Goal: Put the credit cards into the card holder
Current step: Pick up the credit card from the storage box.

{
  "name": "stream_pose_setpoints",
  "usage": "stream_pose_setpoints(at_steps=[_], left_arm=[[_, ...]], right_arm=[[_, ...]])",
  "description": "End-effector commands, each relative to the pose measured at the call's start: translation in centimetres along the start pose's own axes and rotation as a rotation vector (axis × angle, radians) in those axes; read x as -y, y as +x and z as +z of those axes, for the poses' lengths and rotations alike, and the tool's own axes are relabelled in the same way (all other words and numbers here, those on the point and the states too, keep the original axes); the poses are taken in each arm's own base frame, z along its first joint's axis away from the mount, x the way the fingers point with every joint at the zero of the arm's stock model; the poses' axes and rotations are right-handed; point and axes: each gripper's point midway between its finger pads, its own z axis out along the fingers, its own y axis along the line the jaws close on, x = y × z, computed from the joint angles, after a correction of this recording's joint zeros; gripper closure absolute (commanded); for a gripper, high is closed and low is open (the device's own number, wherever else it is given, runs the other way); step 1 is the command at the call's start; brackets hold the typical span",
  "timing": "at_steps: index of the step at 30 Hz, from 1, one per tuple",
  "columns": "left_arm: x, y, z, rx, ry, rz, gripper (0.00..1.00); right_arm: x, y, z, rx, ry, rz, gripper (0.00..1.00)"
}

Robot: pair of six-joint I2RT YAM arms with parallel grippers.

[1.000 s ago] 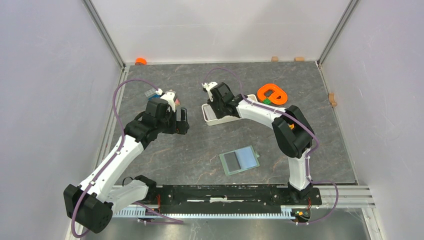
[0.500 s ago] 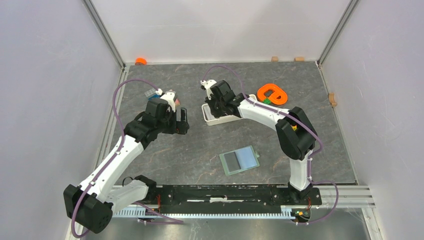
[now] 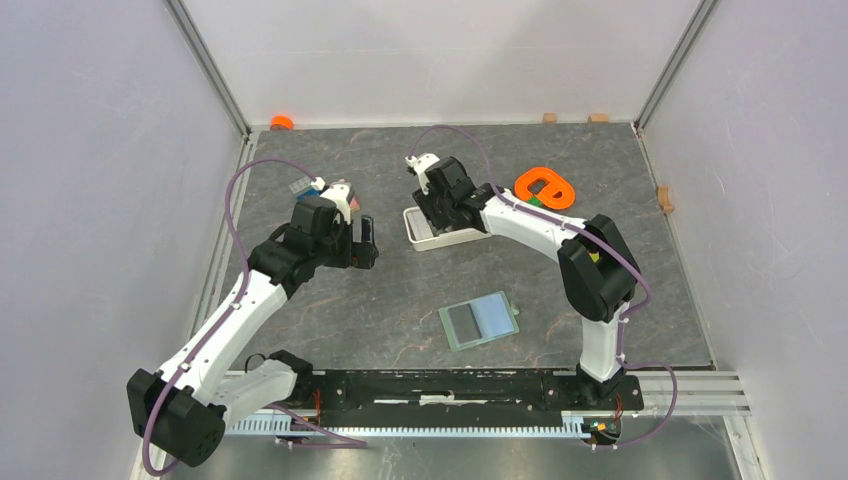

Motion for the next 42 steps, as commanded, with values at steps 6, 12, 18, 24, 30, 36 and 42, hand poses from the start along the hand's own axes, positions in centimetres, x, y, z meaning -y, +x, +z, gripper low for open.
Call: stream_pose_setpoints(at_steps=[6,12,18,24,30,36,42], left_arm=[[-0.4,-0.7,-0.3,0.037,-0.006,0.04,0.0],[-0.4,-0.6,-0.2,0.032,-0.009,0.041,0.0],[-0.5,-0.6,-0.1,0.03,-0.012,0.041,0.0],[-0.5,-0.5,0.0,0.028,-0.014,0.042,0.0],[-0.5,-0.5,0.0,0.027,-0.015,0.042,0.0],[-0.6,-0.6,-0.1,0.029,-0.016,0.041,0.0],[-0.6,-0.6,-0.1,0.03,-0.015,0.042,0.0]], right_arm=[[3.0,-1.0,-0.5,0.005,0.081,-0.117,0.5],[2.3,-0.3,1.0,-0.025,0.035,-0.157,0.48],[1.2,0.4,2.4,-0.041,-0.028,-0.171,0.46],[1.1,0.8,3.2,-0.051,-0.042,-0.175,0.58],[0.8,-0.4,2.3,-0.012,-0.058,-0.172,0.81],[0.9,-2.0,1.0,0.035,-0.055,-0.184,0.81],[0.4,-2.3,0.5,0.048,-0.084,-0.185,0.81]])
